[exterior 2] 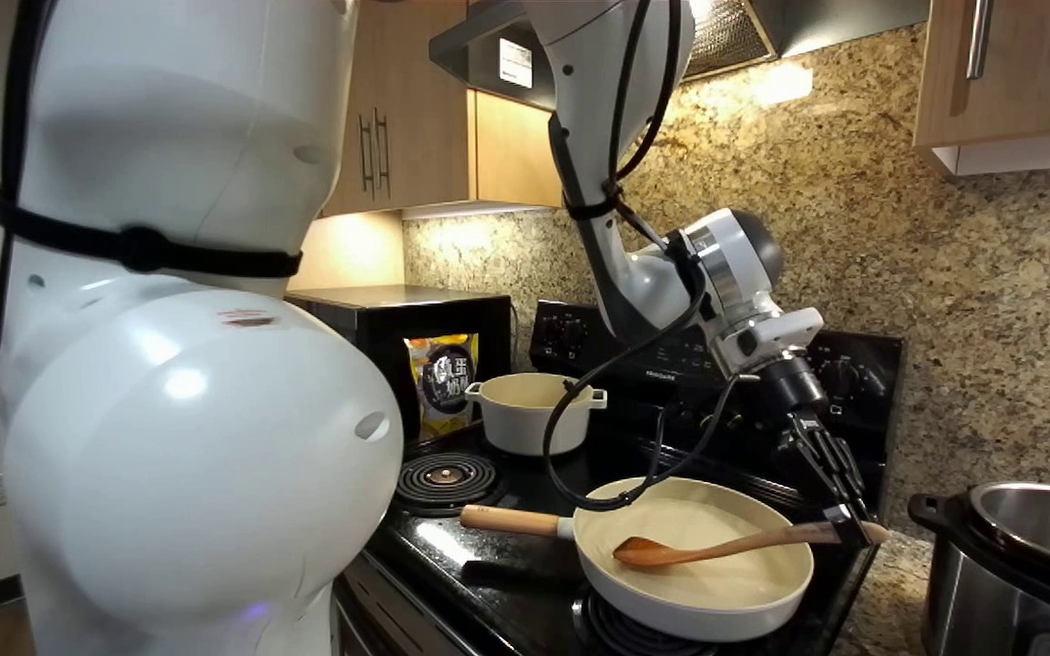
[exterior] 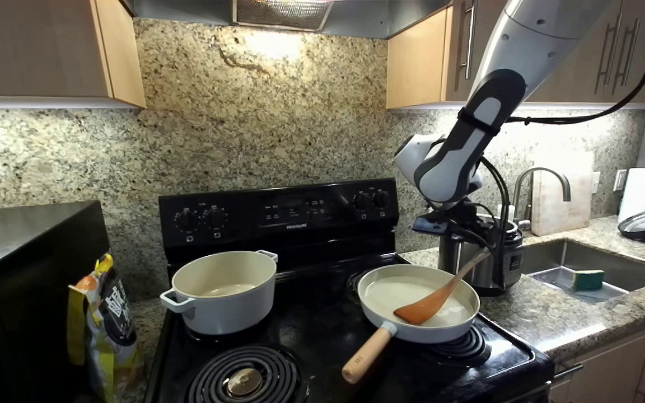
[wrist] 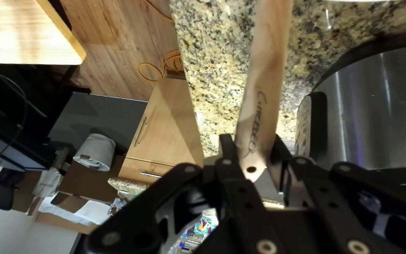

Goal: Pick up the cooking stick and stir in the pan

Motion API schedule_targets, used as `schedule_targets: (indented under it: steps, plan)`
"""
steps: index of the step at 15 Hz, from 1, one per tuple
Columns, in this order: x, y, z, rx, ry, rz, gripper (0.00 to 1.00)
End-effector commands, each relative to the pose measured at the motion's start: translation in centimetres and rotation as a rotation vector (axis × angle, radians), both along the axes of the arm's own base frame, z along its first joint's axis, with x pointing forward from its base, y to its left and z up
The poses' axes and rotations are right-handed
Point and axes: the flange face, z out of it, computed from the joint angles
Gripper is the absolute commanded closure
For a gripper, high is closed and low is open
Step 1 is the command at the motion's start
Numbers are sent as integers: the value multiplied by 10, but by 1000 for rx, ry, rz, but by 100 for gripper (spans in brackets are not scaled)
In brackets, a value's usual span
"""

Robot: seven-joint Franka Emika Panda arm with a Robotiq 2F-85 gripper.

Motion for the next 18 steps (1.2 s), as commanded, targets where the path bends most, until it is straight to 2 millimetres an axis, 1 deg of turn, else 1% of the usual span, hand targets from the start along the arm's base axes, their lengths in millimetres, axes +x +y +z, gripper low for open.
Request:
schedule_targets:
  steps: [1,5,7,9,11,14,18]
  plan:
    - [-16,-20,7,1,-14,-6,90]
    - [-17,-39,17,4,-37,-71,90]
    - [-13,-43,22,6,-52,-97,90]
    - [-4,-43,30,26,-65,-109,90]
    - [7,-36,35,29,-78,-112,90]
    - [23,-20,43,25,-94,-91,90]
    - [42,6,43,23,-94,-38,90]
